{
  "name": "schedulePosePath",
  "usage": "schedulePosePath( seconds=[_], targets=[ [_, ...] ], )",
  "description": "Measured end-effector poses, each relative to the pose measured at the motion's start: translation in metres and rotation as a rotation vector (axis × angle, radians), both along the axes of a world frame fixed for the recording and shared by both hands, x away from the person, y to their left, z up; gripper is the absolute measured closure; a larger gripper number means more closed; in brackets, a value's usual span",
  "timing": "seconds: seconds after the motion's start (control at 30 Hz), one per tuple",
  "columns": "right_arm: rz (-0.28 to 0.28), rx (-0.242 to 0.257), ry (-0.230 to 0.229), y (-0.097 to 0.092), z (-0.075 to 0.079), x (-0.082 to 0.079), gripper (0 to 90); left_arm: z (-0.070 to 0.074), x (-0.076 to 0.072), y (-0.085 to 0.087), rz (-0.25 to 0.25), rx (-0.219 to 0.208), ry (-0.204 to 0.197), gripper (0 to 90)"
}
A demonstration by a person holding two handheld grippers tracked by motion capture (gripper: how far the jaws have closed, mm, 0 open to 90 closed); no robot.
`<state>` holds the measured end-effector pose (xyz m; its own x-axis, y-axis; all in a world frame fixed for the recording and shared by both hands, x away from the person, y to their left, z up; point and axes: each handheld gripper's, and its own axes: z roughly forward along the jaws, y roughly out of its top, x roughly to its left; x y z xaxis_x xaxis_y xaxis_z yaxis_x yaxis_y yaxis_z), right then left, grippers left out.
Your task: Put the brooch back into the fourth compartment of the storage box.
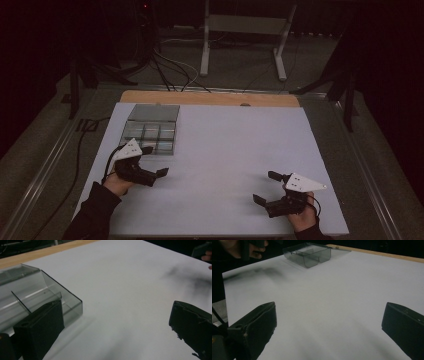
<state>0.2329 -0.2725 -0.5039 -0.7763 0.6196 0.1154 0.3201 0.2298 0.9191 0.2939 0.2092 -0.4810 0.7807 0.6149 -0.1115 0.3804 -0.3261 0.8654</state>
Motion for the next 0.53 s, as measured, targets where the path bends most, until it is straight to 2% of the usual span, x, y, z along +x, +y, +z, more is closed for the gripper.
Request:
schedulePosePath(
  seconds=[0.13,0.17,0.23,0.37,0.53],
  targets=[
    [-0.002,0.0,0.003,0.0,0.0,0.0,0.0,-0.003,-0.008,0.003,0.005,0.003,0.001,1.4],
    [-0.001,-0.003,0.002,0.0,0.0,0.0,0.0,-0.005,-0.014,0.005,0.023,0.03,-0.021,1.4],
    [-0.001,-0.004,0.001,0.0,-0.001,0.001,0.0,-0.007,-0.02,0.006,0.033,0.047,-0.021,1.4],
    [0.0,-0.006,0.001,0.001,-0.001,0.0,0.0,-0.011,-0.031,0.011,0.04,0.055,-0.018,1.4],
    [-0.005,-0.005,0.002,0.0,-0.001,0.001,0.0,-0.015,-0.043,0.015,0.033,0.037,0.001,1.4]
  ],
)
